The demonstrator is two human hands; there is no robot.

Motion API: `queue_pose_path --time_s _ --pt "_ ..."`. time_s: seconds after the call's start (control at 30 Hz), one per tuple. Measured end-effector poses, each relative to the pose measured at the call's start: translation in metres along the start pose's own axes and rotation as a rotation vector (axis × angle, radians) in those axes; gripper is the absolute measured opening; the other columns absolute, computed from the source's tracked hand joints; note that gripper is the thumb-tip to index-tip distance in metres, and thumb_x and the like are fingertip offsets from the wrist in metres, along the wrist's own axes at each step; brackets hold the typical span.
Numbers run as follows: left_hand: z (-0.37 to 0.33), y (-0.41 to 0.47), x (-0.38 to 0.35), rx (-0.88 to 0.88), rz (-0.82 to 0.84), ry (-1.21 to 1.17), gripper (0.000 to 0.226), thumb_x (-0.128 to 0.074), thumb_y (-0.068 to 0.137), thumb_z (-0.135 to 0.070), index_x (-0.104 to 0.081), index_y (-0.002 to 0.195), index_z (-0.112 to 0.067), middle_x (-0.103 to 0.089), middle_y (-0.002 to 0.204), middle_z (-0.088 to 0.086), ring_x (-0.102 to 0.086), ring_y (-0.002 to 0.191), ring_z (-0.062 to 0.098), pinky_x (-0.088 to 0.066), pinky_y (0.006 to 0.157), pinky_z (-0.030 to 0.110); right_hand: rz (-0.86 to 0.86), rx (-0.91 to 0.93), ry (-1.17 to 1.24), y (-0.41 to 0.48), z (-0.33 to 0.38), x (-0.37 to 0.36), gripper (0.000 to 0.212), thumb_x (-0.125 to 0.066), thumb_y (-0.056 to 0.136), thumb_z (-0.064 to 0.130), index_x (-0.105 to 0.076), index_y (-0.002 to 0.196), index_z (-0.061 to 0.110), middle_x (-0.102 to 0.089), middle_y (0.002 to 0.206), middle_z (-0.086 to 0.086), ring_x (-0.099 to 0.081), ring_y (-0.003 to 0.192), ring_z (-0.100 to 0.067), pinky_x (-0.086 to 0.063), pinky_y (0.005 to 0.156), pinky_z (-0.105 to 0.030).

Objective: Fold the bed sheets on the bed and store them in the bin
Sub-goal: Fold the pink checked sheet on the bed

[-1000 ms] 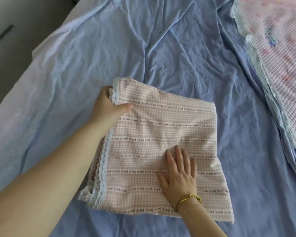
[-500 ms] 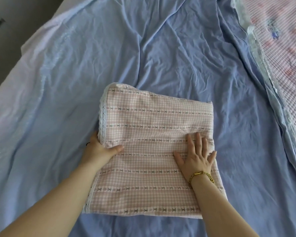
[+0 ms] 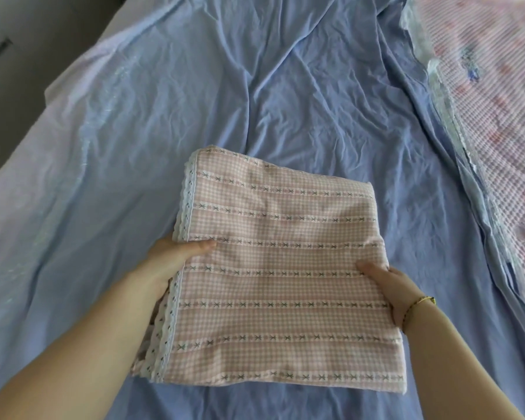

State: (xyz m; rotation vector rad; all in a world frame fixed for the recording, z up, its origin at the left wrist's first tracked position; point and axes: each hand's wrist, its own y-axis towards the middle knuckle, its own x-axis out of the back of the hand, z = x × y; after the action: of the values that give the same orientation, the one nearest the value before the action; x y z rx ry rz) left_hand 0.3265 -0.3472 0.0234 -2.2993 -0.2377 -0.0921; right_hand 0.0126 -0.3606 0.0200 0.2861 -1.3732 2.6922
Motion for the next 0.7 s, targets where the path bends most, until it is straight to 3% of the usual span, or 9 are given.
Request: queue_pose_path --time_s 0.1,0.17,0.27,0.37,0.5,0.57,0.7 --pt "-0.007 -0.031 -0.004 -0.082 -0.027 -0.076 0.034 -0.074 0.074 -0.014 -0.06 0.105 -0.013 -0.065 0.083 -0.001 -0.06 0.071 0.011 -0.045 0.059 0.021 -0.005 0.076 0.064 -0.033 0.001 -0.009 0.013 -0.059 0.087 0.018 -0.06 0.093 0.006 -0.065 0.092 -0.017 -0.062 0.081 -0.033 -0.052 0.077 -0.046" --pt "-0.011 -0.054 -0.002 -0.155 -0.063 -0.082 0.034 -0.074 0.075 -0.013 -0.06 0.106 -0.015 -0.063 0.085 -0.001 -0.058 0.069 0.006 -0.041 0.055 0.018 -0.021 0.119 0.068 -0.055 0.002 -0.015 0.011 -0.059 0.087 0.018 -0.061 0.091 0.008 -0.066 0.094 -0.017 -0.063 0.085 -0.034 -0.051 0.081 -0.05" --pt "-0.024 -0.092 0.013 -0.218 -0.126 -0.123 0.04 -0.073 0.075 -0.012 -0.06 0.113 -0.012 -0.064 0.096 0.003 -0.062 0.081 0.014 -0.043 0.061 0.022 -0.01 0.247 0.027 -0.093 0.019 -0.029 0.013 -0.061 0.086 0.021 -0.063 0.09 0.008 -0.069 0.092 -0.016 -0.065 0.087 -0.035 -0.051 0.084 -0.052" --pt "-0.041 -0.127 0.033 -0.282 -0.191 -0.18 0.044 -0.072 0.078 -0.013 -0.058 0.119 -0.011 -0.062 0.1 0.001 -0.059 0.087 0.018 -0.041 0.077 0.029 0.044 0.379 -0.03 -0.129 0.044 -0.047 0.01 -0.062 0.086 0.018 -0.063 0.083 0.008 -0.068 0.082 -0.011 -0.064 0.08 -0.03 -0.052 0.083 -0.047" --pt "-0.057 -0.175 0.052 -0.378 -0.302 -0.264 0.049 -0.069 0.08 -0.016 -0.053 0.126 -0.01 -0.056 0.105 -0.001 -0.055 0.109 0.026 -0.038 0.084 0.03 0.102 0.566 -0.082 -0.174 0.07 -0.069 0.011 -0.063 0.084 0.012 -0.06 0.074 0.013 -0.063 0.078 -0.007 -0.059 0.077 -0.023 -0.05 0.081 -0.042" --pt "-0.049 -0.203 0.061 -0.403 -0.363 -0.326 0.053 -0.07 0.08 -0.017 -0.051 0.129 -0.01 -0.058 0.113 0.002 -0.056 0.106 0.024 -0.04 0.085 0.031 0.155 0.642 -0.119 -0.196 0.076 -0.077 0.012 -0.063 0.084 0.011 -0.059 0.073 0.012 -0.062 0.073 -0.003 -0.058 0.071 -0.02 -0.05 0.072 -0.036" --pt "-0.019 -0.256 0.088 -0.392 -0.507 -0.396 0.046 -0.071 0.079 -0.018 -0.056 0.121 -0.01 -0.063 0.106 0.002 -0.058 0.09 0.02 -0.041 0.08 0.031 0.302 0.722 -0.194 -0.23 0.074 -0.097 0.014 -0.064 0.084 0.01 -0.06 0.07 0.012 -0.062 0.066 0.001 -0.058 0.064 -0.016 -0.048 0.063 -0.029"
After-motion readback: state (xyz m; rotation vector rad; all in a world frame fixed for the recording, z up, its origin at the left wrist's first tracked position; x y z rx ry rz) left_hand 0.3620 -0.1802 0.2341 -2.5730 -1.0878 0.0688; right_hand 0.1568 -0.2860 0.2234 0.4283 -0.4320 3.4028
